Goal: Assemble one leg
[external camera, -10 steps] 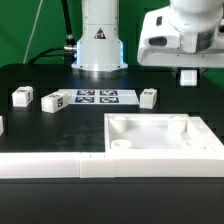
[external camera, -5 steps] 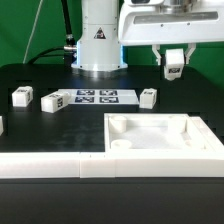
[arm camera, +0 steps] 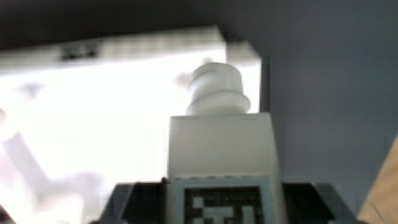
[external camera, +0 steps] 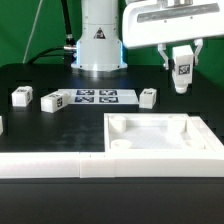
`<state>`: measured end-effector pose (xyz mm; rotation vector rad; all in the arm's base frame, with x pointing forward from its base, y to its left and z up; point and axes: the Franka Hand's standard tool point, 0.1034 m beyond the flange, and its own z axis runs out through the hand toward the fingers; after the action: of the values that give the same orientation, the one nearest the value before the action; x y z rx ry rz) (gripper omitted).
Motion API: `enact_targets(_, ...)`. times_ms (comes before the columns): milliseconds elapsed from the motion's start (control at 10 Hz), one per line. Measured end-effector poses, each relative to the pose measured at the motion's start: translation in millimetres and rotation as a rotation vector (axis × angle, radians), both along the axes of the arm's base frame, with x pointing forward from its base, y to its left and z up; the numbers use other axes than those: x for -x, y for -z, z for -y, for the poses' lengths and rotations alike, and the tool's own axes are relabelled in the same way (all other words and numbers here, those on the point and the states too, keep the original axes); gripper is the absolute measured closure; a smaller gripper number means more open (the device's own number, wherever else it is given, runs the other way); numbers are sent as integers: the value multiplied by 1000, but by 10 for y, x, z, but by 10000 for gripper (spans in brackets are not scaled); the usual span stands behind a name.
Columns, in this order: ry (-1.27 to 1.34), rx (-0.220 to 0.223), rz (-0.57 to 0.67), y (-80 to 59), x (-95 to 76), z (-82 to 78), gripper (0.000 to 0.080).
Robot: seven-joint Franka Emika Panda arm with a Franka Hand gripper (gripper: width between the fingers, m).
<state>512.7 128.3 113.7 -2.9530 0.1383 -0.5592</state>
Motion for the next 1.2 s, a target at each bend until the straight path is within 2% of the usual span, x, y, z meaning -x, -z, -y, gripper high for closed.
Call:
enact_targets(100,-18,4,44,23,-68,-42,512)
enact_targets(300,-84,31,90,-67,-193,-70,512)
enact_targets(800,-82,33,88,-47,-193,-52,512)
enact_targets(1000,-185,100,121,-19,-489,75,512)
enact_targets(1200,-225,125,136,-37,-606,117,512)
